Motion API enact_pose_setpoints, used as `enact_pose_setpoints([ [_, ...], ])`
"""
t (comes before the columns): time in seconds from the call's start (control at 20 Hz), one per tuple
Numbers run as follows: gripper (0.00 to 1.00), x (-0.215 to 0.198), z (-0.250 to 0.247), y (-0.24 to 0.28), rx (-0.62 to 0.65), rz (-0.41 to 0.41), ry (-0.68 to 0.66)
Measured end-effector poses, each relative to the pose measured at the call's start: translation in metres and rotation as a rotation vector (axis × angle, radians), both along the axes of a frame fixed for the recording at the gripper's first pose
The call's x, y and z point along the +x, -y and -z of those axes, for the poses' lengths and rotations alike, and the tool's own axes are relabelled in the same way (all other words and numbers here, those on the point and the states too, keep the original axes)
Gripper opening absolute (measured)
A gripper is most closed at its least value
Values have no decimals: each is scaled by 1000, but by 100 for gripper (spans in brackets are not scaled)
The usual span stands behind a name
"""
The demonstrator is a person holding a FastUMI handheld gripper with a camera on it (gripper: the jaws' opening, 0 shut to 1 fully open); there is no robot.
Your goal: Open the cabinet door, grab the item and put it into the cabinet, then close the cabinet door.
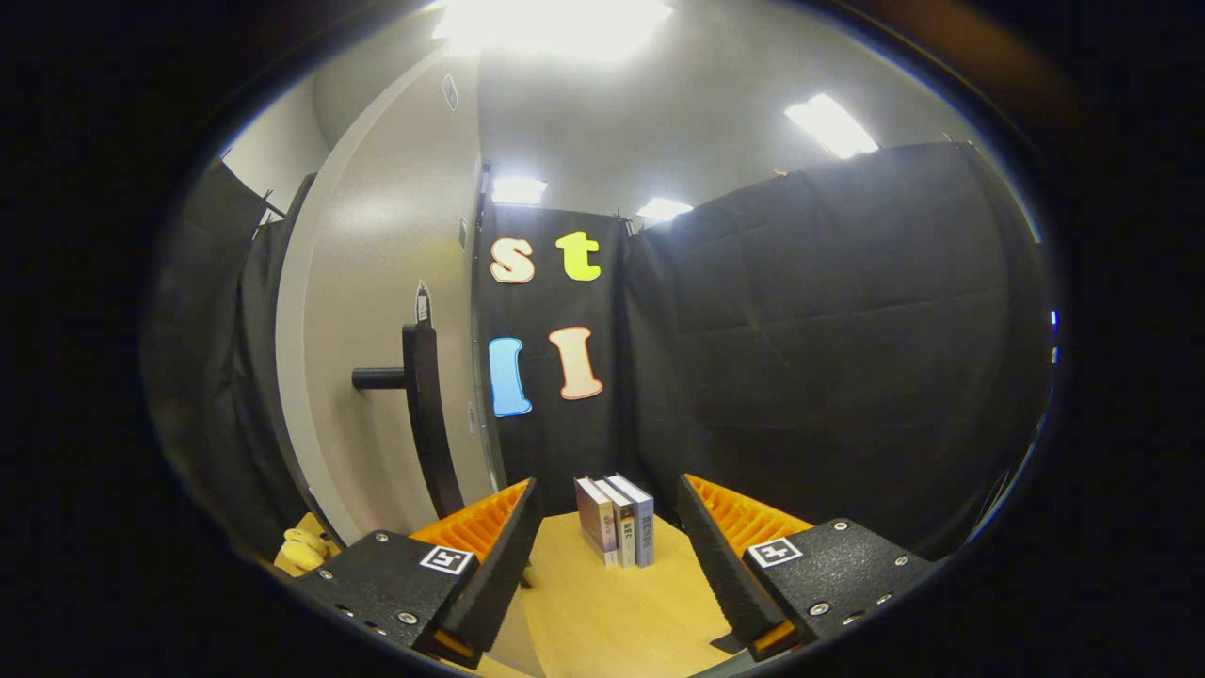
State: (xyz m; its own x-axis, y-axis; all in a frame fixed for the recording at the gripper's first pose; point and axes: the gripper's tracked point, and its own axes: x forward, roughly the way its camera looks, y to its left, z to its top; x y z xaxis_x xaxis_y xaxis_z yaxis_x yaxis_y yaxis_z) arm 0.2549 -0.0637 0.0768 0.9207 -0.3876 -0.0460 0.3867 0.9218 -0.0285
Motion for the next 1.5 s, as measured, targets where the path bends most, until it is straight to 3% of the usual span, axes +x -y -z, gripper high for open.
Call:
enact_pose_setpoints([
  [0.6, 90, 26, 11, -77, 52, -179, 0],
  [1.5, 91, 72, 17, -164, 105, -358, -9],
])
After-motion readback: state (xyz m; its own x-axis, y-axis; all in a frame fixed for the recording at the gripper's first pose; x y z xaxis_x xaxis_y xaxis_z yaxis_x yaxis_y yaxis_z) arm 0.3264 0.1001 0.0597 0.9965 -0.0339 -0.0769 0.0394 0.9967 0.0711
